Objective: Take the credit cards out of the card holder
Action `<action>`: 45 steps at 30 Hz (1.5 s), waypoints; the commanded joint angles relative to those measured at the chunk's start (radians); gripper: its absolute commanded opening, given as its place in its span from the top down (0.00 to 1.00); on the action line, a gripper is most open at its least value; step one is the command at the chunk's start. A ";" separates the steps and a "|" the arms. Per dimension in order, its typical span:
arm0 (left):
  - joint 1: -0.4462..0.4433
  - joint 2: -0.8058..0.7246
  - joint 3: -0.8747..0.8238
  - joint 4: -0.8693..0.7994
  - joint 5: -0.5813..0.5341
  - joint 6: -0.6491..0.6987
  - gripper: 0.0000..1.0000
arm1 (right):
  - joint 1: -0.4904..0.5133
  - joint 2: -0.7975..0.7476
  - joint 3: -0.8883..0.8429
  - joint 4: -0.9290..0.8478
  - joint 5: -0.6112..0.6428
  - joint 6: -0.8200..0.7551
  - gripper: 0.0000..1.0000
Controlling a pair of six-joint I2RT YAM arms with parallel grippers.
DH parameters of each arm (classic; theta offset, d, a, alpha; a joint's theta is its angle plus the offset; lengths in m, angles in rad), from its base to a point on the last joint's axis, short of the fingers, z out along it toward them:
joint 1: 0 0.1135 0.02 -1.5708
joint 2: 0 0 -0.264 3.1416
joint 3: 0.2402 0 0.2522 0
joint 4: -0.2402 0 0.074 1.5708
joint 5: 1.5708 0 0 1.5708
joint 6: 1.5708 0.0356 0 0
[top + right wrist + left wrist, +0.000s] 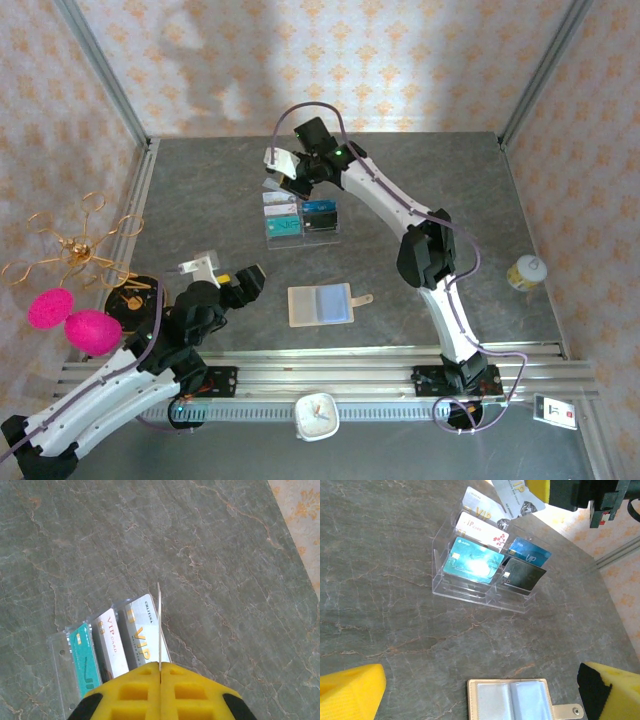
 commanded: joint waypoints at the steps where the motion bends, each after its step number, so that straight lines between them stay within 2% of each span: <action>1: 0.003 0.001 0.025 -0.014 -0.032 -0.005 0.01 | -0.007 0.036 0.031 -0.017 -0.004 -0.018 1.00; 13: 0.004 0.022 0.026 -0.005 -0.035 0.005 0.01 | -0.011 0.062 0.041 -0.032 -0.006 -0.031 1.00; 14: 0.004 0.022 0.026 -0.002 -0.034 0.006 0.01 | -0.011 0.063 0.041 -0.027 -0.006 -0.027 0.95; 16: 0.004 0.025 0.026 0.004 -0.029 0.005 0.01 | -0.011 0.058 0.041 -0.001 -0.004 -0.002 0.76; 18: 0.004 0.029 0.026 0.005 -0.028 0.000 0.01 | -0.010 0.049 0.041 0.034 -0.001 0.031 0.66; 22: 0.004 0.031 0.030 0.032 0.004 -0.005 0.01 | -0.011 -0.015 0.001 0.121 -0.009 0.110 0.57; 24: 0.004 0.034 0.034 0.047 0.003 -0.006 0.01 | -0.011 -0.073 -0.054 0.176 -0.012 0.168 0.55; 25: 0.003 0.038 0.038 0.065 0.002 0.004 0.01 | -0.011 -0.111 -0.096 0.208 -0.023 0.204 0.54; 27: 0.003 0.054 0.047 0.108 -0.003 0.020 0.01 | -0.012 -0.192 -0.201 0.275 -0.051 0.282 0.38; 29: 0.004 0.081 0.047 0.165 -0.009 0.032 0.01 | -0.012 -0.313 -0.382 0.406 -0.065 0.387 0.35; 32: 0.005 0.156 0.049 0.296 0.022 0.085 0.01 | -0.012 -0.531 -0.727 0.711 -0.027 0.593 0.34; 35: 0.004 0.278 0.066 0.396 0.040 0.153 0.01 | -0.012 -0.708 -0.988 0.914 0.142 0.808 0.33; 38: 0.005 0.400 0.084 0.456 0.007 0.228 0.01 | -0.012 -0.851 -1.167 0.980 0.295 0.997 0.31; 41: 0.016 0.495 0.081 0.521 -0.115 0.271 0.01 | -0.012 -0.981 -1.322 0.988 0.470 1.178 0.29; 45: 0.101 0.583 0.056 0.670 -0.235 0.372 0.01 | -0.012 -1.168 -1.514 0.963 0.662 1.297 0.09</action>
